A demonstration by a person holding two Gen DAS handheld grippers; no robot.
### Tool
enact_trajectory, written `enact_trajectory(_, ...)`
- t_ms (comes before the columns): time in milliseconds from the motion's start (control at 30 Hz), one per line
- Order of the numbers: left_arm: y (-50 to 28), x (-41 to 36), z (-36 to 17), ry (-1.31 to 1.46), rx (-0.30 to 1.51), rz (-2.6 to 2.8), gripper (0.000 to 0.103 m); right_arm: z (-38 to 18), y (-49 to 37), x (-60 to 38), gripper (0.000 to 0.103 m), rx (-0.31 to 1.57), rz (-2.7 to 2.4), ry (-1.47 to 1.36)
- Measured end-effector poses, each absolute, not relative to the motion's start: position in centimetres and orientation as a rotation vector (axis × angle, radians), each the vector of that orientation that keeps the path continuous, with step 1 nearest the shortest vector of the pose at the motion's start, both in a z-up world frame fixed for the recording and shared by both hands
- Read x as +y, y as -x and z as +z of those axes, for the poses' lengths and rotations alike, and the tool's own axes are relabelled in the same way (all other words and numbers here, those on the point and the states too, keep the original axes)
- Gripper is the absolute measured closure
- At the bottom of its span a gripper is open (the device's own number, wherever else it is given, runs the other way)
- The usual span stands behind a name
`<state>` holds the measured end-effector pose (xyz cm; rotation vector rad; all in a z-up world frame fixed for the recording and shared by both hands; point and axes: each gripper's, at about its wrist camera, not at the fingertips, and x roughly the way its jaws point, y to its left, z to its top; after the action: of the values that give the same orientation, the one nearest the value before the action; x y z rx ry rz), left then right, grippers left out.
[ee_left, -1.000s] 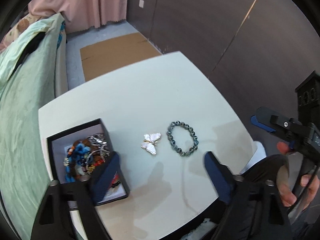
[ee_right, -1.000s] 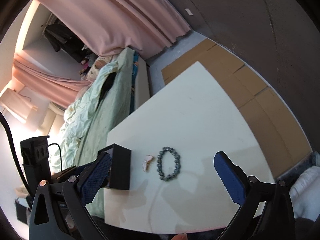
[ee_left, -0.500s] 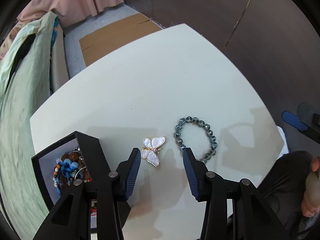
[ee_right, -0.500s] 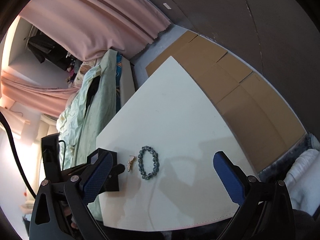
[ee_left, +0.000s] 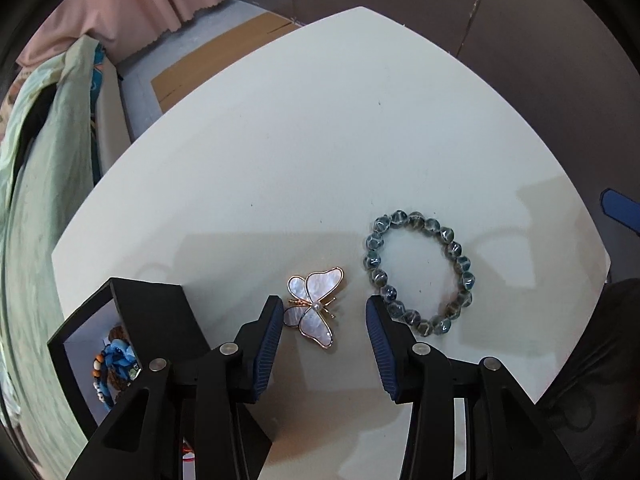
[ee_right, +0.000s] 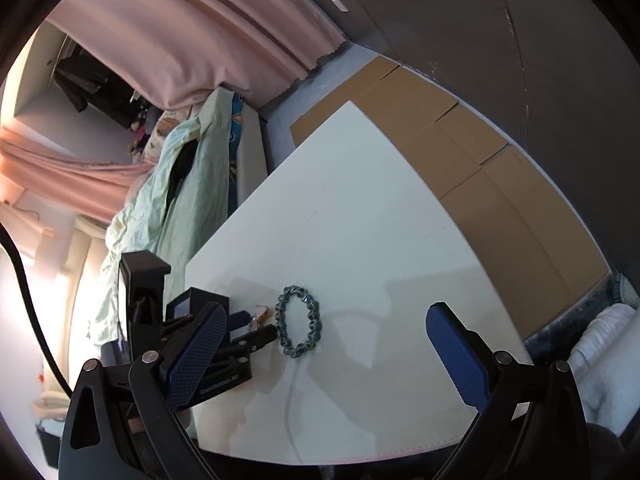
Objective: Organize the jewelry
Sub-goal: 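Move left gripper to the white butterfly brooch and grasp it, then carry the butterfly into the box with left gripper while right gripper grasps the grey bead bracelet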
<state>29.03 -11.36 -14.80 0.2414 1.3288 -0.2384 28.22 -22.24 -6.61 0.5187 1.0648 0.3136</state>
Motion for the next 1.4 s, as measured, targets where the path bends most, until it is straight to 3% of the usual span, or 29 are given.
enact_trajectory(100, -29.1, -11.1, -14.8, -0.216, 1.326, -0.258, 0.063, -6.4, -28.2, -21.3, 0.003, 1.062, 0.319, -0.482)
enact_trajectory(167, -29.1, -10.9, -14.7, -0.217, 1.315, -0.259, 0.075, -6.6, -28.2, -20.6, 0.004, 1.073, 0.329, -0.464)
enact_trajectory(267, -29.1, -10.6, -14.5, -0.21, 1.314, -0.259, 0.078, -7.0, -28.5, -20.1, 0.013, 1.098, 0.34, -0.451)
enact_trajectory(333, -28.9, -10.8, -13.9, -0.214, 1.294, -0.271, 0.091, -7.3, -28.5, -19.8, 0.015, 1.112, 0.344, -0.447)
enact_trajectory(867, -27.4, -9.5, -9.8, -0.136, 1.214, -0.285, 0.091, -9.4, -29.2, -19.3, 0.024, 1.185, 0.359, -0.474)
enact_trajectory(1033, -26.9, -8.4, -8.1, -0.108, 1.179, -0.286, 0.091, -10.1, -29.8, -18.1, 0.04, 1.21, 0.357, -0.435)
enact_trajectory(1167, -26.4, -7.3, -6.7, -0.096, 1.152, -0.279, 0.091, -10.5, -30.2, -17.0, 0.042, 1.22, 0.322, -0.344)
enact_trajectory(1300, -25.9, -5.8, -5.4, -0.075, 1.124, -0.273, 0.091, -10.8, -30.7, -15.8, 0.054, 1.229, 0.281, -0.241)
enact_trajectory(1400, -25.5, -5.0, -4.8, -0.072, 1.108, -0.266, 0.091, -10.6, -30.6, -14.7, 0.056, 1.212, 0.246, -0.14)
